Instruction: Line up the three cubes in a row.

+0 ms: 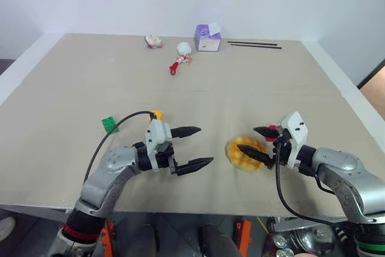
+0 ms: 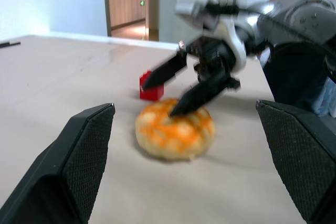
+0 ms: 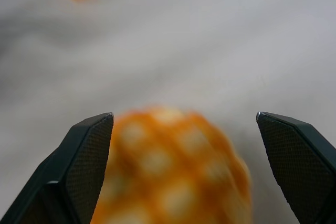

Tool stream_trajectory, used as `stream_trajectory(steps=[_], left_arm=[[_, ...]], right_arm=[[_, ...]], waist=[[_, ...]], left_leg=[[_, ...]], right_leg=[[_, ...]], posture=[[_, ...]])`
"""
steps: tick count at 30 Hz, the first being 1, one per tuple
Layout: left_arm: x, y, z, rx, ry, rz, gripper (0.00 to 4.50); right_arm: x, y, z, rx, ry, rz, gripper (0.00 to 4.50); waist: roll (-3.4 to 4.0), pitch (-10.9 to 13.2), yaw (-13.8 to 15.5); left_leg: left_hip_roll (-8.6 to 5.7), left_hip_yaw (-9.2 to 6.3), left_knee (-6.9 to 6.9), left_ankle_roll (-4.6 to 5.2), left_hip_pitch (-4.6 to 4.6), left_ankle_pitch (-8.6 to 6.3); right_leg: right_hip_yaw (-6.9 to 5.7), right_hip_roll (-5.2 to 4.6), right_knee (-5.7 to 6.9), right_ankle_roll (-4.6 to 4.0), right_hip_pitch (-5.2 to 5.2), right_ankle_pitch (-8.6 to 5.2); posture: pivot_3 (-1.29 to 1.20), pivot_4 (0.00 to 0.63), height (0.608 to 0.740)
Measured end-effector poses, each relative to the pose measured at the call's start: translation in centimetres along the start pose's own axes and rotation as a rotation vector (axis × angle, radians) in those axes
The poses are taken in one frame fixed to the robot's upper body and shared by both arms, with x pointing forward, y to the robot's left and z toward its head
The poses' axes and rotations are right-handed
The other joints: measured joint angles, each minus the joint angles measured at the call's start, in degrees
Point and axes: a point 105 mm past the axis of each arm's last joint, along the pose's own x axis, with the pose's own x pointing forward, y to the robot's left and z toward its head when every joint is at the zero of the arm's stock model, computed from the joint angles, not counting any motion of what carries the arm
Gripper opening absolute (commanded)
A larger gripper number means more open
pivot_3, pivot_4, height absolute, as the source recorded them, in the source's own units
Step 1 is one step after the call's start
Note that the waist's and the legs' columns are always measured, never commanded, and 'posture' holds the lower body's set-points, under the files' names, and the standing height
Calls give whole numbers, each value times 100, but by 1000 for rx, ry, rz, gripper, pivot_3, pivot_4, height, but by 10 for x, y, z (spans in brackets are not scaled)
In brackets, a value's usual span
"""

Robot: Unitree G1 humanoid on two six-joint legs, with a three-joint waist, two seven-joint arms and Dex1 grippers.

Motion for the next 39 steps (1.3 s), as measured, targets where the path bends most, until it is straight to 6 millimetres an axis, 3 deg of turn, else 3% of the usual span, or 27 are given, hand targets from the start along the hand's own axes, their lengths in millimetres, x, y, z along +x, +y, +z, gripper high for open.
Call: stream_trajectory(steps=[2, 6, 7, 9, 13, 21, 23, 26, 28, 33, 36, 39], left_arm=[[3, 2, 1, 0, -6, 2, 4500], [7, 4, 1, -8, -20, 11, 4500], [8, 4, 2, -6, -25, 10, 4500], [9, 5, 4, -4, -28, 9, 4500], [12, 8, 5, -1, -34, 15, 4500], [26, 20, 13, -10, -77, 38, 4500], [38, 26, 17, -16, -102, 42, 4500], [61, 28, 24, -14, -146, 20, 4500], [71, 27, 24, -15, -157, 1, 4500], [98, 23, 18, -14, -171, -43, 4500], [117, 14, 20, -14, -194, -96, 4500], [124, 10, 17, -13, -196, -121, 4500]], right_arm=[[1, 0, -5, 19, 31, -3, 3703], [1, 1, -11, 40, 68, -6, 2340], [1, 1, -12, 41, 73, -8, 1790], [1, 1, -13, 41, 78, -9, 1388], [2, 4, -15, 50, 82, -7, 34], [1, 2, -3, 132, -26, -28, 6], [-7, -15, 18, 172, -148, -121, 6], [-35, -52, 60, 165, -363, -344, 6], [-56, -71, 71, 177, -437, -492, 6], [-91, -118, 38, 277, -351, -888, 6], [-111, -136, 12, 346, -271, -1068, 6], [-119, -141, -12, 413, -180, -1145, 6]], waist=[[1, -1, -2], [4, -2, -3], [4, -2, -2], [4, -2, 3], [3, -3, 2], [4, -2, -2], [6, 1, 1], [7, 1, 1], [8, 1, -1], [17, -3, 4], [24, -6, 3], [39, -13, -17]], left_leg=[[0, -2, -5, 3, 3, -2], [0, -3, 3, 3, 4, -1], [0, -3, 10, 3, 4, -1], [-1, -4, 18, 3, 4, -1], [-2, -1, 42, 3, 3, -1], [-2, -2, 40, 3, -3, -1], [-6, -4, 46, 4, -11, 0], [-12, -4, 52, 4, -19, 0], [-11, -5, 45, 4, -20, 0], [-17, -5, 33, 6, -31, -1], [-20, -5, 32, 9, -30, -3], [-19, -2, 30, 10, -25, -3]], right_leg=[[0, 3, 0, 7, 1, 3], [0, 4, 0, -9, 6, -4], [0, 3, 0, -8, 8, -3], [0, 2, 0, -6, 13, -2], [1, -1, 0, -4, 18, 2], [2, 2, 0, 2, 12, 7], [2, 1, 0, 10, 10, 13], [6, -2, -7, 16, 8, 16], [6, -1, -8, 13, 7, 13], [12, -3, -8, 15, -7, 9], [15, -3, -8, 18, -7, 8], [20, -2, -7, 12, -7, 6]], posture=[[0, 150, 740], [0, 150, 740], [0, 150, 740], [0, 150, 740], [0, 150, 740], [0, 150, 740], [0, 150, 740], [0, 150, 740], [0, 150, 740], [0, 150, 740], [0, 150, 740], [0, 150, 740]])
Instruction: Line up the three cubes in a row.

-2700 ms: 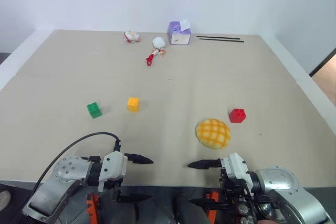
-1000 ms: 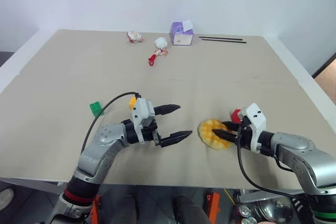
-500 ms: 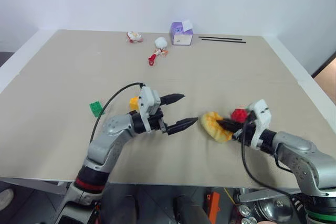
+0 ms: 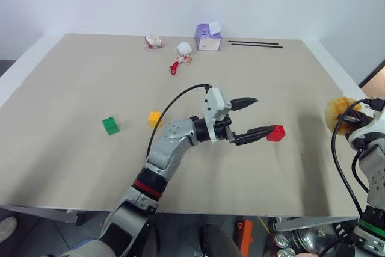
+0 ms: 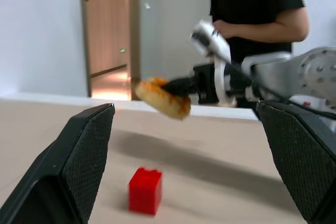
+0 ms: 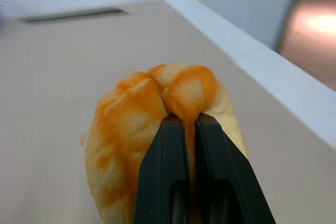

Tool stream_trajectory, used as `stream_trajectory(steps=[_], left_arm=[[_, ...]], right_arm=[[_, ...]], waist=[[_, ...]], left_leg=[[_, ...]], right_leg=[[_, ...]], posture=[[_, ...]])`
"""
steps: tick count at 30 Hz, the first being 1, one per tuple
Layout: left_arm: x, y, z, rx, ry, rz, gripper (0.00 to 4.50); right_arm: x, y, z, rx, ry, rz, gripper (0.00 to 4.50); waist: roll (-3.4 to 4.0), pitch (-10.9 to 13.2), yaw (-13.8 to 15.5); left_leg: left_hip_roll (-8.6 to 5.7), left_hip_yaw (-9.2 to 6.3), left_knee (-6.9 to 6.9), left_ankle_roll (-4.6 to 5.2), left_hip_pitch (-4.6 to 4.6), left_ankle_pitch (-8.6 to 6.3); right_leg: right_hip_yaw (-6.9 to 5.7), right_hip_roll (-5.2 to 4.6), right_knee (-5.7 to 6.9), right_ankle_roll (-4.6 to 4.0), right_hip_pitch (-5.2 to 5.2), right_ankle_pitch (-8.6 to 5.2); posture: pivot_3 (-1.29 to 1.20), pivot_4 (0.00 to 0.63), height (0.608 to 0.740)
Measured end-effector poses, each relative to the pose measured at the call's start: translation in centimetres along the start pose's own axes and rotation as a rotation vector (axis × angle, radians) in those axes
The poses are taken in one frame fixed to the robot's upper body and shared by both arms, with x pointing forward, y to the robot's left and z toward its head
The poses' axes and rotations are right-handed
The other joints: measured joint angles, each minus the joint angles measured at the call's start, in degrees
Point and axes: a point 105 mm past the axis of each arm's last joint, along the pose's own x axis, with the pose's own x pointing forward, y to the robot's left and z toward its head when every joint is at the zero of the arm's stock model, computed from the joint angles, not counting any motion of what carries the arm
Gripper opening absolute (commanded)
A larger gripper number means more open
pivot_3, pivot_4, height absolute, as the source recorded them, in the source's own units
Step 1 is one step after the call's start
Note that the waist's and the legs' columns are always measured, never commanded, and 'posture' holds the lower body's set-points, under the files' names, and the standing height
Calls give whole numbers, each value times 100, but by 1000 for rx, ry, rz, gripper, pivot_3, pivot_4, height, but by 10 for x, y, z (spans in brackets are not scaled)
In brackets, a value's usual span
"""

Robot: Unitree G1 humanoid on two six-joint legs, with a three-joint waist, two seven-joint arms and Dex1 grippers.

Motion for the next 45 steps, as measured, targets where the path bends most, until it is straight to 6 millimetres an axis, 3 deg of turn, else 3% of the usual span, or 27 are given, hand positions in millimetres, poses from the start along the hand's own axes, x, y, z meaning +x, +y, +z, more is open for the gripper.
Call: stream_trajectory(steps=[2, 6, 14, 15, 20, 24, 27, 29, 32, 38, 45], left_arm=[[3, -2, -3, 0, 1, -6, 4500], [2, -1, -8, 10, 16, -5, 4500], [2, -1, -7, 28, 11, -2, 4500], [1, 0, -7, 28, 10, 0, 4500], [-2, 2, -7, 28, 13, 16, 4500], [-15, 7, -9, 35, 31, 44, 4500], [-29, 11, -15, 34, 68, 60, 4500], [-36, 12, -18, 29, 90, 64, 4500], [-37, 12, -16, 28, 89, 59, 4500], [-39, 13, -15, 32, 96, 65, 4500], [-39, 13, -13, 32, 98, 64, 4500]], right_arm=[[1, -8, -12, 11, 53, -41, 6], [0, -14, -26, 5, 115, -82, 1420], [0, -18, -23, -4, 97, -108, 4266], [0, -18, -22, -5, 92, -105, 4468], [1, -10, -15, -14, 47, -54, 4468], [-3, 16, -3, -52, -9, 68, 4468], [-14, 54, 0, -57, -37, 209, 4468], [-23, 86, -9, -55, -25, 283, 4468], [-30, 118, -25, -47, 10, 351, 4468], [-33, 139, -43, -98, 36, 368, 4468], [-27, 138, -63, -138, 87, 334, 4468]], waist=[[12, -5, -2], [25, -8, -1], [25, -8, 0], [25, -8, -1], [25, -8, -1], [28, -9, -8], [28, -10, -6], [28, -10, -4], [28, -9, 5], [28, -9, 11], [28, -9, 5]], left_leg=[[0, 1, -2, 3, 5, 2], [-4, 2, -5, 14, 8, 9], [-12, 1, -8, 15, 5, 9], [-12, 1, -9, 15, 6, 9], [-12, 1, -13, 15, 8, 9], [-11, 1, -29, 17, 17, 10], [-8, -4, -41, 22, 21, 14], [-7, -5, -46, 23, 19, 14], [-10, -4, -44, 22, 12, 14], [-24, -8, -44, 22, 4, 14], [-24, -10, -45, 22, 6, 15]], right_leg=[[3, 1, 0, -1, 1, 1], [6, 0, 1, 1, 2, 5], [13, -2, 0, 4, 2, 4], [13, -2, 0, 4, 1, 4], [14, -2, 0, 4, 1, 3], [16, 1, 1, 2, 1, 2], [13, 5, 1, -4, 2, 0], [11, 5, 1, -7, -1, -2], [10, 0, -1, -5, -1, -3], [11, -11, -4, 4, -3, -11], [10, -10, -3, 3, -2, -10]], posture=[[0, 150, 740], [0, 150, 740], [0, 150, 740], [0, 150, 740], [0, 150, 740], [0, 150, 740], [0, 150, 740], [0, 150, 740], [0, 150, 740], [0, 150, 740], [0, 150, 740]])
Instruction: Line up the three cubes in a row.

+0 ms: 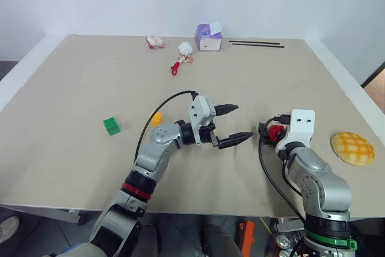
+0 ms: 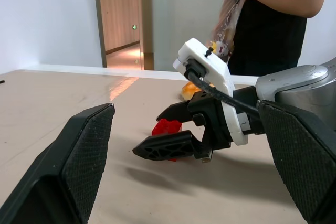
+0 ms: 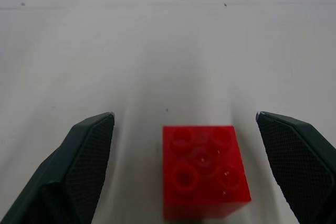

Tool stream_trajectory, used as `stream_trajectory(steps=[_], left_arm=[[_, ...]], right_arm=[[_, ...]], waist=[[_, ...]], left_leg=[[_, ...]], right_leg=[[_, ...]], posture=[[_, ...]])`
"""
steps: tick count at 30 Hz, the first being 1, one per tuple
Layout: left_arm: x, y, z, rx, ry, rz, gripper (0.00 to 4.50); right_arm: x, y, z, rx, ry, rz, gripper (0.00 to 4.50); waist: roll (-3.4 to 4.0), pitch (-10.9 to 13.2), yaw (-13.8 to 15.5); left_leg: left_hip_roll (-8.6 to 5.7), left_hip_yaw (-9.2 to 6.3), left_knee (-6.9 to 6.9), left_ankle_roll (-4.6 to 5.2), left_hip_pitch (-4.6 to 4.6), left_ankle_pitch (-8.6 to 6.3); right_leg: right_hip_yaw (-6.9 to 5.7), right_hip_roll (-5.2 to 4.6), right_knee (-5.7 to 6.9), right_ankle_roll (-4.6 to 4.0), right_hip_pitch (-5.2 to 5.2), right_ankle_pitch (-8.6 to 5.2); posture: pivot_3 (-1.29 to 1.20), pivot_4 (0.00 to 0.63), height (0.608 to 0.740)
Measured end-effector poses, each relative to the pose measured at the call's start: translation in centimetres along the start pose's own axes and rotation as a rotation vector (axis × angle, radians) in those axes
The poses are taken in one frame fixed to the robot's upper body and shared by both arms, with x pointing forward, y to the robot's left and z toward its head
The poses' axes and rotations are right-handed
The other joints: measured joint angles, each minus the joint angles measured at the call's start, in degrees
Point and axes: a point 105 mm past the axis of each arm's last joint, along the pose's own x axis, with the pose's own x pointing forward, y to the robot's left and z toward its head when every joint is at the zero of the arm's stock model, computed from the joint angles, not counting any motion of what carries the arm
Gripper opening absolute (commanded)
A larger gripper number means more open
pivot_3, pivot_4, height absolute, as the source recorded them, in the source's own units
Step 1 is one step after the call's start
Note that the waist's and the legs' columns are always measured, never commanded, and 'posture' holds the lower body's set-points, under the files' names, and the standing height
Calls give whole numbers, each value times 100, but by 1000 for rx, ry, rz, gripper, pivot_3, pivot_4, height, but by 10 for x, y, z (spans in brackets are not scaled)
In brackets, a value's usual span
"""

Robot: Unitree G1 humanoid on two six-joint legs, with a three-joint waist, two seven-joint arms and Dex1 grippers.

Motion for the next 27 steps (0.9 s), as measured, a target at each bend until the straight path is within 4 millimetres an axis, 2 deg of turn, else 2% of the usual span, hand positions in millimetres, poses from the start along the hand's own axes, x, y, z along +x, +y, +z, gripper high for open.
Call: stream_trajectory(steps=[4, 7, 9, 14, 19, 21, 25, 27], left_arm=[[0, 0, 0, 0, 1, 2, 4500], [0, 0, 0, 1, 1, 2, 4500], [0, 0, 0, 1, 1, 2, 4500], [0, 0, 0, 1, 1, 2, 4500], [-3, 1, 1, 11, 10, 0, 4500], [-11, 1, 2, 31, 22, -16, 4500], [-49, 2, -4, 30, 93, -38, 4500], [-73, 4, -7, 30, 148, -48, 4500]], right_arm=[[2, 2, -7, 18, 21, -5, 4468], [3, 3, -10, 30, 28, -6, 3618], [3, 4, -10, 40, 26, -8, 2840], [4, -1, -9, 52, 22, -23, 1283], [4, -4, 2, 47, -29, -4, 1304], [4, 1, 11, 28, -58, 76, 1304], [-8, 41, 29, -100, -91, 479, 1304], [-24, 66, 31, -205, -102, 746, 1304]], waist=[[0, 0, -2], [0, 0, -2], [0, 0, -2], [0, 0, -2], [0, 0, -5], [1, 0, -13], [2, 2, -83], [1, 4, -116]], left_leg=[[0, 0, 0, 0, 0, 0], [0, 0, 0, 0, 0, 0], [0, 0, 0, 0, 0, 0], [0, 0, 0, 0, 0, 0], [0, 0, -1, 0, 1, 0], [2, 2, -3, 0, 3, 0], [14, 5, -18, 0, 19, 0], [24, -1, -21, 0, 20, 0]], right_leg=[[0, 1, 0, 0, 0, 0], [0, 0, 0, 1, 0, 0], [0, 0, 0, 1, 0, 0], [0, 0, 0, 1, 1, 1], [0, 1, 0, 1, 0, 1], [1, 1, 0, 1, 0, 0], [3, 11, 2, -11, 4, -3], [-7, 20, 3, -19, 5, -6]], posture=[[0, 150, 740], [0, 150, 740], [0, 150, 740], [0, 150, 740], [0, 150, 740], [0, 150, 740], [0, 150, 740], [0, 150, 740]])
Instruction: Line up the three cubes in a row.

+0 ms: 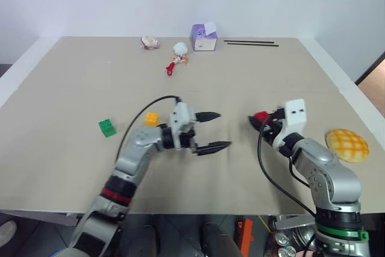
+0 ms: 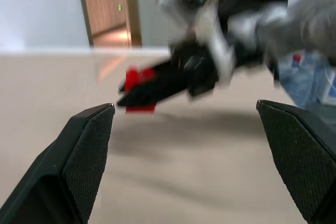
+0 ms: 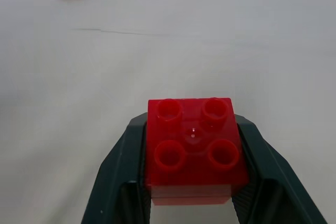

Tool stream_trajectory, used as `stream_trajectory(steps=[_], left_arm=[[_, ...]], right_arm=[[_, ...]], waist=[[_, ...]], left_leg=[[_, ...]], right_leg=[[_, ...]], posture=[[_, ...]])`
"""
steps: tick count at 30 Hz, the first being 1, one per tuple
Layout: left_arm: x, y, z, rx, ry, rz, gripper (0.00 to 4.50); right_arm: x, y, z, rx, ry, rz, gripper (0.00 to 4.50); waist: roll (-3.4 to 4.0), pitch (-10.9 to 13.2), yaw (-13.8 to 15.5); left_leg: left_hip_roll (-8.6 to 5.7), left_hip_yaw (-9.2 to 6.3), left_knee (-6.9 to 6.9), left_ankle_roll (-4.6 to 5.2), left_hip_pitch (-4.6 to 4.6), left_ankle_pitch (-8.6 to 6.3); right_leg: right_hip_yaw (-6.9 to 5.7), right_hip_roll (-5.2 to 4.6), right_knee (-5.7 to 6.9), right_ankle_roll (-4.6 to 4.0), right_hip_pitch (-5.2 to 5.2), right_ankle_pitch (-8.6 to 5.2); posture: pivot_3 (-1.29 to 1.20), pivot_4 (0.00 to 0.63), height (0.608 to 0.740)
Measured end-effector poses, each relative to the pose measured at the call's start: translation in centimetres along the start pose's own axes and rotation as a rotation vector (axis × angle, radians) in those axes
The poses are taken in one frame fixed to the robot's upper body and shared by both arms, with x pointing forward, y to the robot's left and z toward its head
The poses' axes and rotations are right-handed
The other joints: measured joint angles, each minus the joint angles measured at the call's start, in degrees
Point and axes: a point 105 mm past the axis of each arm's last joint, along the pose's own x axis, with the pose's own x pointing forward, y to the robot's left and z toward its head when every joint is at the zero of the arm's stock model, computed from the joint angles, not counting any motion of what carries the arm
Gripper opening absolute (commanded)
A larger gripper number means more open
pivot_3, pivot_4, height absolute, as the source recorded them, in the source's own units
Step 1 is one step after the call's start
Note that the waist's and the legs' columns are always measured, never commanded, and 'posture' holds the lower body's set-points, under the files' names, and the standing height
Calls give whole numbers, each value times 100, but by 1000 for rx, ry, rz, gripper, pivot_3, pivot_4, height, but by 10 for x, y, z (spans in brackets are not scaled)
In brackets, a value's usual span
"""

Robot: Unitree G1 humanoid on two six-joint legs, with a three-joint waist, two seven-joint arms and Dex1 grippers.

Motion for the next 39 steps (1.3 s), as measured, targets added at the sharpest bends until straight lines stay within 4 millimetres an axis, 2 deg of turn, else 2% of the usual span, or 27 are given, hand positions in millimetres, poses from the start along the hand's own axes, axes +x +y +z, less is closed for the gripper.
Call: stream_trajectory(steps=[4, 6, 8, 17, 26, 34, 35, 37, 38, 39], left_arm=[[-30, -3, -1, 6, 59, -47, 4500], [-40, -7, 0, -8, 74, -76, 4500], [-46, -9, 4, -7, 72, -92, 4500], [-61, -34, 10, -13, 108, -147, 4500], [-74, -28, 12, 7, 137, -96, 4500], [-73, -26, 12, 9, 137, -79, 4500], [-73, -26, 12, 9, 137, -77, 4500], [-73, -26, 12, 8, 137, -71, 4500], [-74, -26, 12, 7, 137, -70, 4500], [-74, -25, 11, 3, 138, -60, 4500]], right_arm=[[0, 42, -3, -117, 43, 419, 1304], [1, 50, -7, -154, 78, 575, 1304], [6, 51, -9, -201, 92, 647, 1304], [20, 39, -37, -325, 173, 771, 1304], [15, 39, -46, -399, 196, 836, 1304], [15, 40, -46, -427, 198, 846, 1304], [15, 40, -46, -425, 198, 846, 1804], [15, 40, -46, -414, 203, 846, 2468], [15, 40, -47, -408, 206, 847, 2635], [15, 41, -48, -387, 214, 850, 3126]], waist=[[-7, 4, -14], [-15, 9, -21], [-28, 16, -27], [-34, 20, -26], [-34, 20, -26], [-34, 19, -26], [-34, 19, -26], [-34, 19, -26], [-34, 19, -26], [-34, 20, -25]], left_leg=[[0, -5, 1, 0, -3, 0], [0, -1, 6, -1, -3, 0], [2, -1, 10, -1, -2, 0], [8, -1, 1, -2, -2, -1], [9, 0, 6, -3, 2, 0], [9, 0, 7, -3, 2, 0], [10, 0, 7, -3, 2, 0], [10, 0, 7, -3, 3, 0], [10, -1, 7, -3, 3, 0], [10, 0, 7, -3, 3, 0]], right_leg=[[-9, -3, 0, -3, 3, -3], [-9, -6, -1, -2, 2, -1], [-11, -6, 0, -5, 2, 2], [-18, -4, 3, 1, -1, 4], [-20, -4, 4, -15, 1, 1], [-20, -4, 5, -15, 3, 1], [-20, -4, 5, -15, 3, 1], [-20, -3, 7, -15, 3, 1], [-20, -3, 7, -15, 3, 1], [-20, -3, 8, -15, 1, 1]], posture=[[0, 150, 740], [0, 150, 740], [0, 150, 740], [0, 150, 740], [0, 150, 740], [0, 150, 740], [0, 150, 740], [0, 150, 740], [0, 150, 740], [0, 150, 740]])
